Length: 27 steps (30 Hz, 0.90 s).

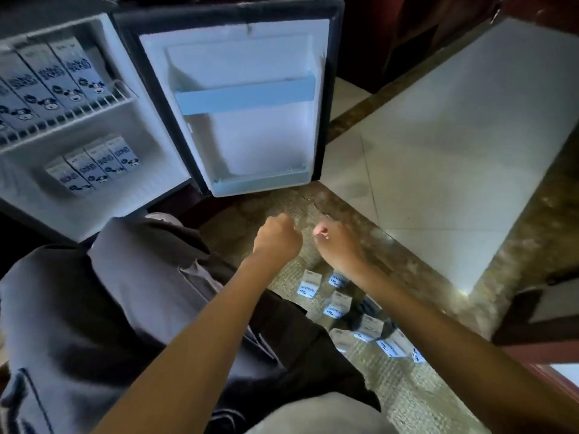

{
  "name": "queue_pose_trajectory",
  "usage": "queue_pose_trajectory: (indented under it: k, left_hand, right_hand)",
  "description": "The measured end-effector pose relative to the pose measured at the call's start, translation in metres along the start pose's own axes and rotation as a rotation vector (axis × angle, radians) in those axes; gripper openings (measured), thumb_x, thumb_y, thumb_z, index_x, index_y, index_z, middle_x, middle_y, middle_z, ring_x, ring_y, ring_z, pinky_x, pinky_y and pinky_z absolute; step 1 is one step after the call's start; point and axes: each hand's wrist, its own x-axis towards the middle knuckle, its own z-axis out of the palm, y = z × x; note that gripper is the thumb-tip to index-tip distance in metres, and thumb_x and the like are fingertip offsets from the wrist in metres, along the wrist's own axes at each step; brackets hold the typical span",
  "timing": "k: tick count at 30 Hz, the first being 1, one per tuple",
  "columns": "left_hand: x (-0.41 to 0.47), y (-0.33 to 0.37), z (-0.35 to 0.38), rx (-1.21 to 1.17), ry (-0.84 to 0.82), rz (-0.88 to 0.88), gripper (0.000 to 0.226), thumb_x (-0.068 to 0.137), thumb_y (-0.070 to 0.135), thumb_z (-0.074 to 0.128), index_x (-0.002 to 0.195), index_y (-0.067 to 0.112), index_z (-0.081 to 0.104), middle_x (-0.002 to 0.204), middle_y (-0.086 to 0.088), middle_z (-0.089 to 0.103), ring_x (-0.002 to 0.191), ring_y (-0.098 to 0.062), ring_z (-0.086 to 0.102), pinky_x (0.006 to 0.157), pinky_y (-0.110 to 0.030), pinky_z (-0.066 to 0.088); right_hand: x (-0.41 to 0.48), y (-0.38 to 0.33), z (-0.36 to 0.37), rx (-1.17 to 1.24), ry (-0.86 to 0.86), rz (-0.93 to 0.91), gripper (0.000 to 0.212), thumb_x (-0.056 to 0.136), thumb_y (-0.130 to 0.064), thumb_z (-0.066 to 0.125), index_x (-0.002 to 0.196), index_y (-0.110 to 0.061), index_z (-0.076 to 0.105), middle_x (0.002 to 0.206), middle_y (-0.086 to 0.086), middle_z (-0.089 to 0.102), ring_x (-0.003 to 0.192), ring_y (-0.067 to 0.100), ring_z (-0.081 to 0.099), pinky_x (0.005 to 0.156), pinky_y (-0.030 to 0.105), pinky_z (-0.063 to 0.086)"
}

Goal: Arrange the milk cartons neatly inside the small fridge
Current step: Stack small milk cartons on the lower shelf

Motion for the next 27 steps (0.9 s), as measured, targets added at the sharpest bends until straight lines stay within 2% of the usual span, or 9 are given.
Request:
queue_pose_trajectory:
  k: [3, 4, 8, 11, 14, 17, 21, 23, 27]
  left_hand:
    - [0.004, 0.003, 0.032, 0.019, -0.088, 0.001, 0.029, 0.092, 0.010, 0.042, 0.113, 0.002, 0.059, 0.115, -0.016, 0.059, 0.106, -0.031, 0.059, 0.081, -0.032, 0.047]
    - [0.005, 0.004, 0.042, 0.035, -0.118, 0.011, 0.028, 0.092, 0.010, 0.041, 0.112, 0.000, 0.059, 0.115, -0.017, 0.058, 0.105, -0.031, 0.058, 0.081, -0.032, 0.047]
    - [0.010, 0.002, 0.074, 0.116, -0.222, 0.010, 0.027, 0.091, 0.007, 0.043, 0.112, 0.000, 0.059, 0.117, -0.018, 0.059, 0.106, -0.032, 0.059, 0.085, -0.035, 0.051]
    - [0.014, -0.002, 0.090, 0.159, -0.269, 0.015, 0.029, 0.092, 0.009, 0.043, 0.115, -0.001, 0.058, 0.122, -0.020, 0.057, 0.107, -0.033, 0.059, 0.084, -0.035, 0.051]
    - [0.018, -0.010, 0.101, 0.186, -0.302, -0.027, 0.030, 0.092, 0.009, 0.042, 0.117, 0.003, 0.058, 0.126, -0.018, 0.055, 0.108, -0.033, 0.057, 0.085, -0.034, 0.051]
    - [0.023, -0.021, 0.112, 0.200, -0.353, -0.063, 0.030, 0.092, 0.010, 0.043, 0.117, 0.002, 0.058, 0.129, -0.018, 0.054, 0.114, -0.032, 0.055, 0.093, -0.034, 0.048]
    - [0.027, -0.032, 0.119, 0.229, -0.385, -0.107, 0.030, 0.092, 0.013, 0.045, 0.116, 0.002, 0.058, 0.124, -0.017, 0.057, 0.119, -0.029, 0.051, 0.109, -0.034, 0.030]
    - [0.029, -0.035, 0.120, 0.222, -0.378, -0.112, 0.028, 0.092, 0.012, 0.046, 0.114, 0.002, 0.059, 0.122, -0.017, 0.059, 0.116, -0.029, 0.054, 0.106, -0.033, 0.034]
    - [0.032, -0.035, 0.118, 0.178, -0.391, -0.112, 0.029, 0.092, 0.009, 0.049, 0.119, 0.001, 0.056, 0.122, -0.017, 0.059, 0.109, -0.030, 0.058, 0.088, -0.031, 0.045]
  right_hand:
    - [0.000, 0.046, 0.017, -0.023, -0.047, 0.092, 0.023, 0.093, -0.011, 0.045, 0.098, 0.002, 0.063, 0.098, 0.017, 0.068, 0.082, 0.022, 0.061, 0.067, 0.028, 0.042]
    - [0.000, 0.061, 0.025, -0.030, -0.073, 0.133, 0.023, 0.093, -0.011, 0.046, 0.099, 0.003, 0.062, 0.099, 0.019, 0.067, 0.085, 0.024, 0.061, 0.068, 0.028, 0.041]
    - [-0.004, 0.117, 0.058, -0.116, -0.206, 0.254, 0.016, 0.089, -0.012, 0.051, 0.096, 0.002, 0.057, 0.110, 0.022, 0.063, 0.106, 0.034, 0.060, 0.082, 0.036, 0.047]
    - [-0.007, 0.146, 0.080, -0.173, -0.294, 0.258, 0.032, 0.089, -0.013, 0.054, 0.119, -0.002, 0.053, 0.124, 0.018, 0.056, 0.114, 0.033, 0.055, 0.088, 0.038, 0.046]
    - [-0.007, 0.163, 0.096, -0.269, -0.354, 0.260, 0.045, 0.090, -0.011, 0.054, 0.132, -0.004, 0.040, 0.133, 0.017, 0.049, 0.123, 0.031, 0.049, 0.095, 0.038, 0.044]
    - [-0.001, 0.174, 0.109, -0.376, -0.377, 0.271, 0.050, 0.091, -0.012, 0.053, 0.136, -0.005, 0.032, 0.138, 0.016, 0.043, 0.128, 0.029, 0.045, 0.096, 0.036, 0.045]
    - [0.006, 0.182, 0.120, -0.463, -0.431, 0.259, 0.052, 0.094, -0.011, 0.046, 0.140, -0.002, 0.023, 0.140, 0.017, 0.040, 0.129, 0.029, 0.045, 0.096, 0.037, 0.046]
    - [0.010, 0.185, 0.123, -0.466, -0.424, 0.244, 0.047, 0.095, -0.007, 0.044, 0.138, 0.000, 0.027, 0.138, 0.018, 0.042, 0.127, 0.028, 0.047, 0.096, 0.036, 0.047]
    - [0.018, 0.182, 0.121, -0.318, -0.365, 0.243, 0.032, 0.088, -0.004, 0.055, 0.119, 0.000, 0.049, 0.122, 0.018, 0.057, 0.113, 0.031, 0.058, 0.091, 0.038, 0.050]
